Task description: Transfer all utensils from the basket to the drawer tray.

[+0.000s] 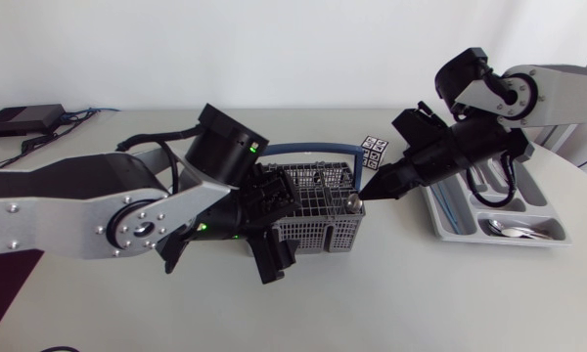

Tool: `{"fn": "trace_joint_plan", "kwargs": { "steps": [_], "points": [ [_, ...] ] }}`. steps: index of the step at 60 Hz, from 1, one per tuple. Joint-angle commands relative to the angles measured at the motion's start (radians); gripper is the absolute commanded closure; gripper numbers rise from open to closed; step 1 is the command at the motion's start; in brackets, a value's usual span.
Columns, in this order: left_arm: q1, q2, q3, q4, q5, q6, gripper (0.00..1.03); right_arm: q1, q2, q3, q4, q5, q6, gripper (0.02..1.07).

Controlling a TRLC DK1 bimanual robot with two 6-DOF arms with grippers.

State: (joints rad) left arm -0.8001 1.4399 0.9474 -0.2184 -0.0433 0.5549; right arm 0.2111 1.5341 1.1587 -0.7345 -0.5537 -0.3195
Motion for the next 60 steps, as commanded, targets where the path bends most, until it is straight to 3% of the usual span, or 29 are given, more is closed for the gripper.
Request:
{"fn": "trace_joint_plan", "kwargs": {
  "steps": [1, 13, 27, 47, 60],
  "points": [
    [0.009, -0.022, -0.03, 0.007, -0.007, 0.022, 0.06, 0.022, 0.037, 0.021, 0.017, 0.003, 0.056, 0.61],
    [0.01, -0.035, -0.047, 0.013, -0.007, 0.027, 0.06, 0.056, 0.067, 0.004, 0.05, 0.011, 0.099, 0.67],
    [0.007, -0.036, -0.056, 0.024, -0.007, 0.027, 0.06, 0.076, 0.074, -0.011, 0.07, 0.032, 0.109, 1.0],
    [-0.013, -0.03, -0.059, 0.03, -0.007, 0.02, 0.06, 0.088, 0.032, 0.009, 0.035, 0.015, 0.112, 1.01],
    [-0.013, -0.022, -0.059, 0.031, -0.007, 0.02, 0.06, 0.082, -0.005, 0.044, -0.014, -0.046, 0.112, 1.01]
  ]
}}
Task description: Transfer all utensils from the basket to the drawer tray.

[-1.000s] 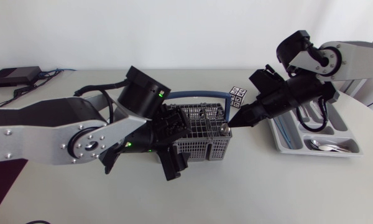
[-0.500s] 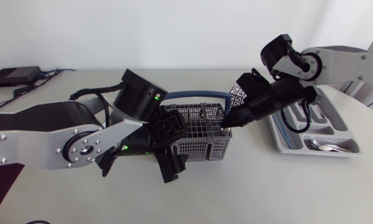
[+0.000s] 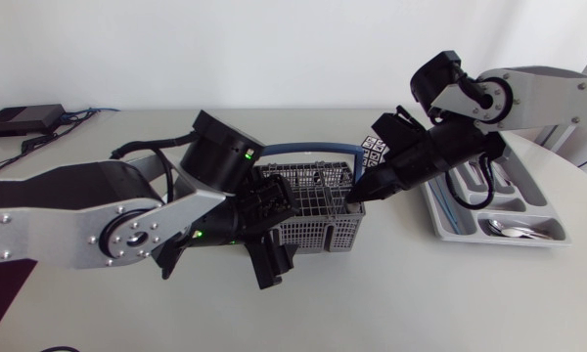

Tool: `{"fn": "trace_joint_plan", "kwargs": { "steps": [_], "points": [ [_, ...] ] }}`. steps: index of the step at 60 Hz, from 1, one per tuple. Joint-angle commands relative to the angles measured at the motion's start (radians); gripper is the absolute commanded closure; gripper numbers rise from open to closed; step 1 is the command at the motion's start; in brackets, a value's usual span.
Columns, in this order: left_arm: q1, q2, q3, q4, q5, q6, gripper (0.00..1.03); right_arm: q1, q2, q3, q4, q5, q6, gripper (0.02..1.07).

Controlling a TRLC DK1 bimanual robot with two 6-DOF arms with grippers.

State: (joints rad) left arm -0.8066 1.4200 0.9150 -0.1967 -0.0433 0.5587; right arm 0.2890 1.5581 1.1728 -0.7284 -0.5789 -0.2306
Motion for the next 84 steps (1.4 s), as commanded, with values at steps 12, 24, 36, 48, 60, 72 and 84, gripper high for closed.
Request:
{"fn": "trace_joint_plan", "kwargs": {
  "steps": [12, 24, 36, 48, 60, 72, 84],
  "points": [
    [-0.009, 0.007, -0.028, 0.011, -0.009, 0.015, 0.06, -0.013, -0.058, 0.051, -0.062, -0.096, 0.022, 1.01],
    [-0.016, 0.016, -0.028, 0.011, -0.01, 0.015, 0.06, -0.059, -0.099, 0.117, -0.169, -0.193, 0.008, 1.01],
    [-0.016, 0.03, -0.025, 0.011, -0.012, 0.014, 0.06, -0.12, -0.133, 0.212, -0.355, -0.268, -0.047, 1.01],
    [-0.023, 0.031, -0.019, 0.013, -0.026, 0.014, 0.06, -0.206, -0.191, 0.255, -0.526, -0.328, -0.092, 1.01],
    [-0.023, 0.01, -0.031, 0.013, -0.026, 0.012, 0.06, -0.435, -0.248, 0.142, -0.52, -0.239, -0.127, 1.01],
    [-0.031, 0.007, -0.031, 0.013, -0.027, 0.012, 0.06, -0.64, -0.254, -0.027, -0.307, -0.025, -0.101, 1.01],
    [-0.039, 0.008, -0.016, 0.008, -0.033, 0.012, 0.06, -0.761, -0.227, -0.147, -0.106, 0.151, -0.015, 1.01]
  ]
}}
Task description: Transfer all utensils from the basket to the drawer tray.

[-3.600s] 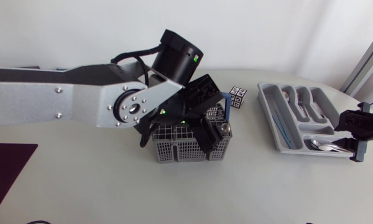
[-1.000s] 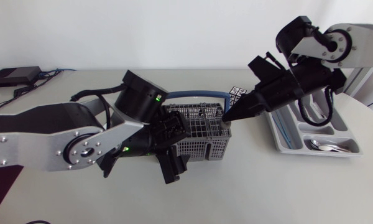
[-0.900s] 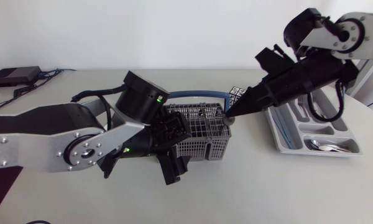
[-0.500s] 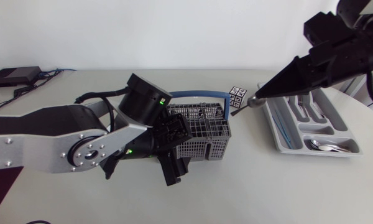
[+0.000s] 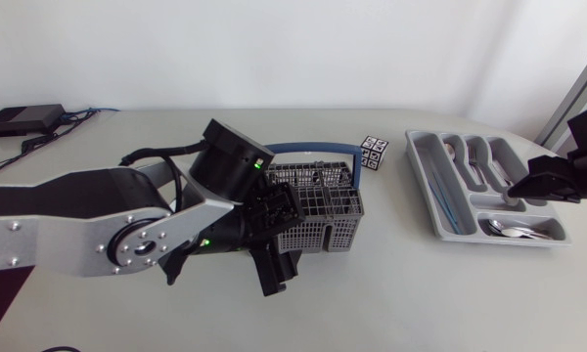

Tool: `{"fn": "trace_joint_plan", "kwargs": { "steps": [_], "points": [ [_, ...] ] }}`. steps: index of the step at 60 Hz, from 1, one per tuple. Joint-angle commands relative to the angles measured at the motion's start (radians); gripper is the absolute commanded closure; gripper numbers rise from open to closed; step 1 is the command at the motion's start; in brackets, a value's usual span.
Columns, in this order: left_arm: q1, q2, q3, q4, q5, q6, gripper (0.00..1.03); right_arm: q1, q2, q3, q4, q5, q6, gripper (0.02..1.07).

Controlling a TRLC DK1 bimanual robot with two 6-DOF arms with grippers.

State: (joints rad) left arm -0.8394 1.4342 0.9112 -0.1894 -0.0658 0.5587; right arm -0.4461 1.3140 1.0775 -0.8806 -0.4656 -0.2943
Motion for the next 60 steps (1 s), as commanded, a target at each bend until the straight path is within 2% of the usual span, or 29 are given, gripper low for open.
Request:
{"fn": "trace_joint_plan", "kwargs": {
  "steps": [1, 16, 40, 45, 51, 54, 60],
  "points": [
    [-0.006, -0.006, -0.012, 0.001, -0.011, 0.012, 0.06, -0.028, 0.022, -0.06, 0.063, 0.047, 0.057, 1.01],
    [-0.02, -0.006, -0.008, -0.001, -0.031, 0.012, 0.06, -0.098, 0.099, -0.137, 0.246, 0.143, 0.115, 1.01],
    [-0.009, -0.051, -0.025, -0.016, -0.037, 0.012, 0.06, -0.154, 0.298, -0.137, 0.402, 0.166, 0.144, 1.01],
    [0.006, -0.066, -0.035, -0.016, -0.035, 0.012, 0.06, -0.132, 0.314, -0.136, 0.42, 0.165, 0.152, 0.85],
    [0.033, -0.084, -0.049, -0.016, -0.035, 0.012, 0.06, -0.097, 0.315, -0.129, 0.454, 0.177, 0.17, 0.53],
    [0.051, -0.095, -0.057, -0.016, -0.035, 0.012, 0.06, -0.08, 0.312, -0.126, 0.466, 0.193, 0.172, 0.49],
    [0.088, -0.123, -0.08, -0.015, -0.035, 0.012, 0.06, -0.062, 0.28, -0.128, 0.48, 0.191, 0.169, 0.49]
  ]
}}
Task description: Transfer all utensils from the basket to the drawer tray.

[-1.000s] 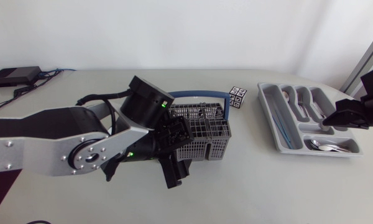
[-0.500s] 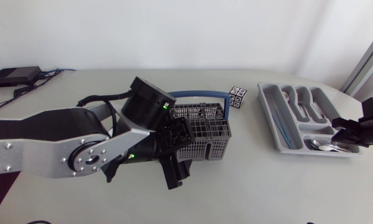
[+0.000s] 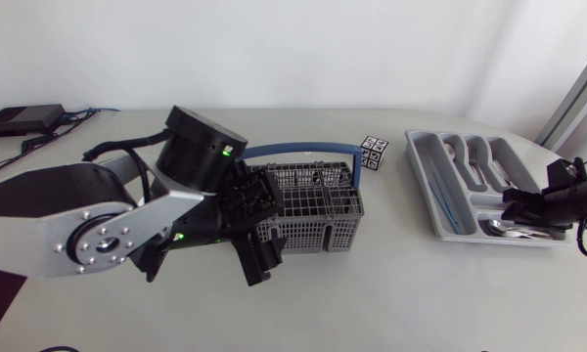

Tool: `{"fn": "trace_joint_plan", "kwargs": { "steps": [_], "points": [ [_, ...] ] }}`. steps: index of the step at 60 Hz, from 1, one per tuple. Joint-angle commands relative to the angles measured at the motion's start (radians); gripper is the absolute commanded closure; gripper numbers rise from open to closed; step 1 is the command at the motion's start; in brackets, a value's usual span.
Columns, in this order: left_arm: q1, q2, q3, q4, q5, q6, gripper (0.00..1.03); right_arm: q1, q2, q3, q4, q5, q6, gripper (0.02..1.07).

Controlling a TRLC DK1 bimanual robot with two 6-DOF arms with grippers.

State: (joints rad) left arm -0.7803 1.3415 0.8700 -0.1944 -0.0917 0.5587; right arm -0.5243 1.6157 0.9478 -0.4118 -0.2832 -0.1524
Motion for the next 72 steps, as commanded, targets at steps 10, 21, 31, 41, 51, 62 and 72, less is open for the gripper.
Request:
{"fn": "trace_joint_plan", "kwargs": {
  "steps": [10, 21, 31, 41, 51, 62, 72],
  "points": [
    [0.111, -0.054, -0.069, -0.007, -0.008, 0.012, 0.06, 0.113, -0.172, -0.067, 0.024, -0.033, -0.056, 0.49],
    [0.193, -0.022, -0.081, 0.033, -0.006, 0.012, 0.06, 0.348, -0.277, -0.138, 0.03, -0.027, -0.104, 0.49],
    [0.225, 0.016, -0.094, 0.07, -0.006, 0.018, 0.06, 0.489, -0.257, -0.129, 0.07, 0.009, -0.045, 0.49],
    [0.251, 0.068, -0.094, 0.095, -0.006, 0.035, 0.06, 0.642, -0.178, -0.101, 0.093, 0.099, -0.007, 0.49],
    [0.276, 0.105, -0.091, 0.127, -0.006, 0.053, 0.06, 0.744, -0.099, -0.058, 0.096, 0.131, 0.022, 0.49],
    [0.294, 0.12, -0.089, 0.138, -0.006, 0.067, 0.06, 0.834, -0.05, -0.023, 0.099, 0.168, 0.056, 0.49],
    [0.322, 0.131, -0.086, 0.153, -0.002, 0.087, 0.06, 0.874, -0.008, 0.023, 0.103, 0.19, 0.077, 0.49]
  ]
}}
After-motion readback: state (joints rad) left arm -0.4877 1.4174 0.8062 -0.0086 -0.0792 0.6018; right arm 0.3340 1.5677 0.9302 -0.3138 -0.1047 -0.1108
